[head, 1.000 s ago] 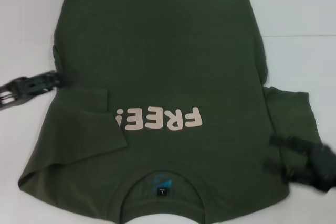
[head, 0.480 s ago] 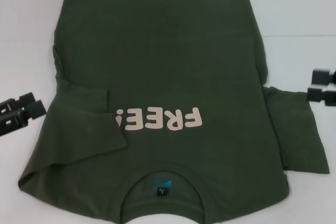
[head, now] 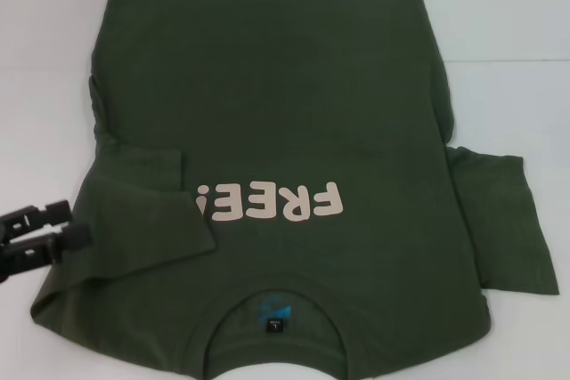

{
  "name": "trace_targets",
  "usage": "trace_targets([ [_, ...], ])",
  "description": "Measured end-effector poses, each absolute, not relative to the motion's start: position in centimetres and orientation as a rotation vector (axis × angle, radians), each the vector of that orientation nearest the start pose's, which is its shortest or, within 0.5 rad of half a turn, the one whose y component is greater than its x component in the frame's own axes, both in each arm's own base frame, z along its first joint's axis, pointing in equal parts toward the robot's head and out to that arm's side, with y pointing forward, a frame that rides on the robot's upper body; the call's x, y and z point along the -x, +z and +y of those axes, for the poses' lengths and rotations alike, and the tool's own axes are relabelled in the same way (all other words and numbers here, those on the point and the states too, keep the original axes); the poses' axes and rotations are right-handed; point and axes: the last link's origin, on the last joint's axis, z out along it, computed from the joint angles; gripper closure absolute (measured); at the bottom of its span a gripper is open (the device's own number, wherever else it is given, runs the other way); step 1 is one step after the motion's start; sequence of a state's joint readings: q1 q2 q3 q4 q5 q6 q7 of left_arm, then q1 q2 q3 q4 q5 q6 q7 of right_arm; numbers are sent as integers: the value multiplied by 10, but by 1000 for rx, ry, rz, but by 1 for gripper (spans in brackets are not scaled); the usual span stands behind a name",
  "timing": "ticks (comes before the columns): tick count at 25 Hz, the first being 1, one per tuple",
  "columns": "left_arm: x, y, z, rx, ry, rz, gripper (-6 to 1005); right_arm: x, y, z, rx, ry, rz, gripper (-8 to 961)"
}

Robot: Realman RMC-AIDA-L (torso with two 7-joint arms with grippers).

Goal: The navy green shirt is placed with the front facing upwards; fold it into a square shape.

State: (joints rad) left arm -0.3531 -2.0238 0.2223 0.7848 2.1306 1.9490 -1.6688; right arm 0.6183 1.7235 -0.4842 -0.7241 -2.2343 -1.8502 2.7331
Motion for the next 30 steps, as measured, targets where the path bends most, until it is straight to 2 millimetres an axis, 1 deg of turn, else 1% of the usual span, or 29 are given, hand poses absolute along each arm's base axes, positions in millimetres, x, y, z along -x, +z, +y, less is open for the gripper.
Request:
trace_targets([
  [4, 321, 83, 254, 2512, -903, -1148, 104, -294, 175, 347, 1971, 434, 2186, 31],
  [6, 320, 78, 255, 2559, -858, -1160, 104, -298, 175, 344, 1934, 376, 2213, 32],
  [10, 318, 76, 256, 2590, -828, -1149, 104, -304, 173, 339, 1884, 280, 2263, 33],
  [13, 319, 73, 255, 2623, -789, -1132, 104, -311, 172, 338, 1849, 186, 2259, 34],
  [16, 321, 65, 251, 2687, -707, -1117, 104, -318, 172, 338, 1819, 145, 2243, 35],
  [20, 323, 59, 245, 2737, -667, -1081, 105, -321, 163, 338, 1820, 152, 2250, 36],
  [30, 324, 56, 241, 2770, -653, -1026, 105, -326, 130, 338, 1832, 136, 2281, 35],
])
